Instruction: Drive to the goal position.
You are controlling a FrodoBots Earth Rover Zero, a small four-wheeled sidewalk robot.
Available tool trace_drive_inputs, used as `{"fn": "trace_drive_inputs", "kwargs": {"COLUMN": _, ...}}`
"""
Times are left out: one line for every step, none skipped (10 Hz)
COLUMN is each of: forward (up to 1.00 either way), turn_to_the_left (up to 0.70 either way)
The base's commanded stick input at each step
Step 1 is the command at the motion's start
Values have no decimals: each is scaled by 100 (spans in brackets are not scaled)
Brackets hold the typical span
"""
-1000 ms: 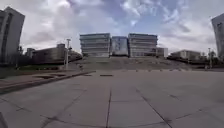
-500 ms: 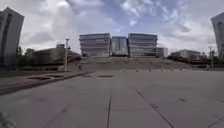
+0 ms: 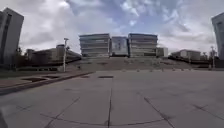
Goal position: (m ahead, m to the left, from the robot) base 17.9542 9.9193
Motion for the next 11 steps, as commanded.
{"fn": "trace_drive_inputs", "kwargs": {"forward": 70, "turn_to_the_left": 0}}
{"fn": "trace_drive_inputs", "kwargs": {"forward": 70, "turn_to_the_left": 0}}
{"fn": "trace_drive_inputs", "kwargs": {"forward": 70, "turn_to_the_left": -1}}
{"fn": "trace_drive_inputs", "kwargs": {"forward": 70, "turn_to_the_left": -9}}
{"fn": "trace_drive_inputs", "kwargs": {"forward": 70, "turn_to_the_left": -17}}
{"fn": "trace_drive_inputs", "kwargs": {"forward": 70, "turn_to_the_left": -24}}
{"fn": "trace_drive_inputs", "kwargs": {"forward": 70, "turn_to_the_left": -32}}
{"fn": "trace_drive_inputs", "kwargs": {"forward": 70, "turn_to_the_left": -35}}
{"fn": "trace_drive_inputs", "kwargs": {"forward": 70, "turn_to_the_left": -35}}
{"fn": "trace_drive_inputs", "kwargs": {"forward": 70, "turn_to_the_left": -35}}
{"fn": "trace_drive_inputs", "kwargs": {"forward": 70, "turn_to_the_left": -35}}
